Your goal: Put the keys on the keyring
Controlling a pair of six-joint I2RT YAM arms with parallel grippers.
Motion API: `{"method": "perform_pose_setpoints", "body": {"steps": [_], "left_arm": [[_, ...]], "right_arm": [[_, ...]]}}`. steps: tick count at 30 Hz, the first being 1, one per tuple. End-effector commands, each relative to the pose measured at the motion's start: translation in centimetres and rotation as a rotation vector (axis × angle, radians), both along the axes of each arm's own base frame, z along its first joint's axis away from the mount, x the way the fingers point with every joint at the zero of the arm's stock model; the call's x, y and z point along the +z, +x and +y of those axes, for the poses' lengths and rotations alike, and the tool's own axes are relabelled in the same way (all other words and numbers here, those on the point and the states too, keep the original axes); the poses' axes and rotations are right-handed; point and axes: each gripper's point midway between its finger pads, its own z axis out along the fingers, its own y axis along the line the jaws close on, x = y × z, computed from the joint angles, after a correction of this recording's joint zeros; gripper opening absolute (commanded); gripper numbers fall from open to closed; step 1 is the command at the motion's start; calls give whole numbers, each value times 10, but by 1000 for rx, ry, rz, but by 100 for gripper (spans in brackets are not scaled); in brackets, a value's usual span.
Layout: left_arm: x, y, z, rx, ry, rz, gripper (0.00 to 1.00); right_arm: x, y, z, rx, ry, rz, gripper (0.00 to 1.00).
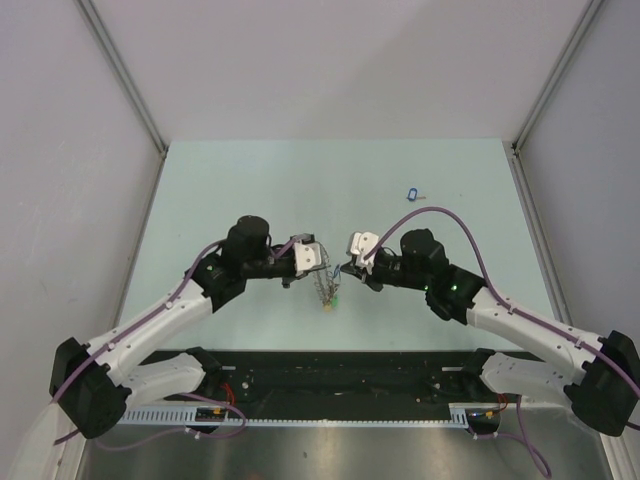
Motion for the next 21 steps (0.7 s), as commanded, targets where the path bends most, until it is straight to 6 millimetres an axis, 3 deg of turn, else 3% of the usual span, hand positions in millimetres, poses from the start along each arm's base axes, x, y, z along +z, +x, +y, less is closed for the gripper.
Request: {"method": "perform_pose_setpoints", "body": {"steps": [1, 21], "left_arm": [[25, -2, -11, -58, -54, -46, 0], [24, -5, -14, -72, -50, -41, 0]], "right_arm": [[15, -1, 7, 28, 24, -42, 0], [7, -1, 12, 27, -5, -43, 0]]}}
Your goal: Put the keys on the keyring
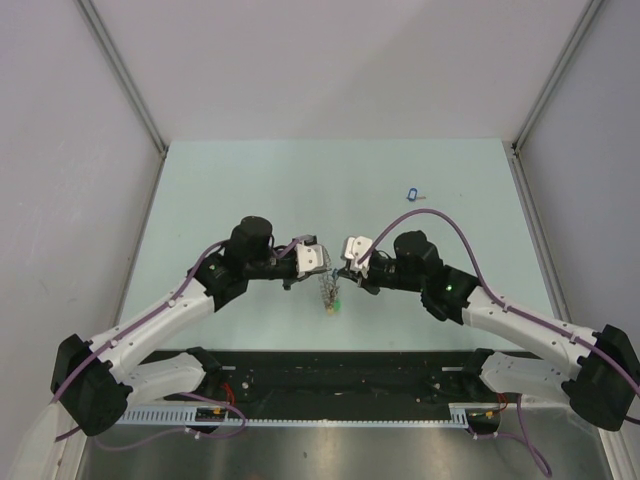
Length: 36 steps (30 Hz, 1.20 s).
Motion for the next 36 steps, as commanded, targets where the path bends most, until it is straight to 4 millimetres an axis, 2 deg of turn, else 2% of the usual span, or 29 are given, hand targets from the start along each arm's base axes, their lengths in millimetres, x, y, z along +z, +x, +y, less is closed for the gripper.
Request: {"method": "perform_pose_setpoints", "body": {"steps": [1, 36], "left_arm": [[33, -1, -12, -60, -72, -69, 0], [31, -2, -13, -66, -58, -62, 1]], "right_arm": [[18, 4, 5, -2, 24, -50, 0], [17, 8, 4, -51, -3, -89, 0]]}}
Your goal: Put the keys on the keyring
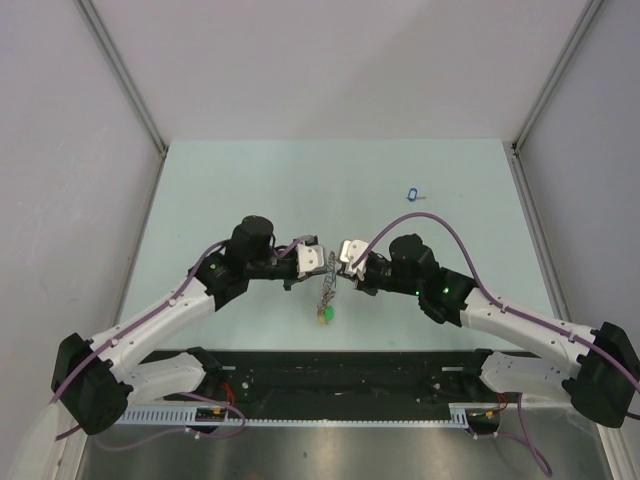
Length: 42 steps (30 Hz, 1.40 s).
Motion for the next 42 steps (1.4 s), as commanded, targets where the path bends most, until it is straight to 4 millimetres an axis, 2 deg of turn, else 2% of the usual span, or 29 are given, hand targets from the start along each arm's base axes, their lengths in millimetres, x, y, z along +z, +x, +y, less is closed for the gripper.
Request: {"method": "perform_pose_setpoints", "body": {"steps": [1, 22, 42], "left_arm": [[30, 1, -11, -47, -58, -70, 0], [27, 7, -10, -18, -40, -63, 0], [28, 4, -12, -39, -52, -54, 0]], "right_arm": [[22, 5, 2, -15, 30, -58, 0], [27, 4, -1, -24, 34, -74, 0], [21, 2, 3, 5, 22, -64, 0]]}}
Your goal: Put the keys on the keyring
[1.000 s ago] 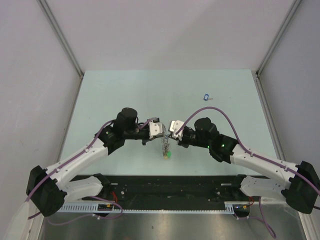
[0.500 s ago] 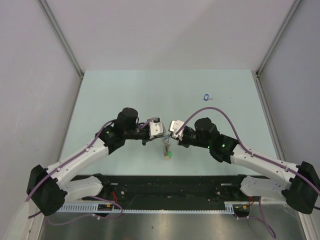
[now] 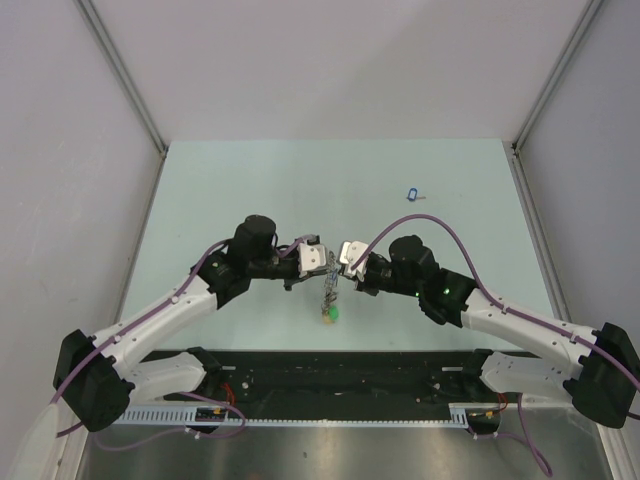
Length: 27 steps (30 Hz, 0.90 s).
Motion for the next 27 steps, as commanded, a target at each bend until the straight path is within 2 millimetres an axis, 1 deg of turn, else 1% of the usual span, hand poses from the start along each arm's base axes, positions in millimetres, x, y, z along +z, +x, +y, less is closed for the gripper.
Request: {"method": "perform_pose_setpoints", "body": {"steps": [1, 21, 27], "left_arm": [[35, 2, -13, -48, -77, -76, 0], [36, -3, -16, -77, -91, -59, 0], [38, -5, -17, -88, -97, -56, 0]], "right_arm": [[21, 0, 7, 25, 40, -41, 0], [19, 0, 9, 37, 34, -39, 0], [14, 0, 9, 40, 21, -39, 0]]}}
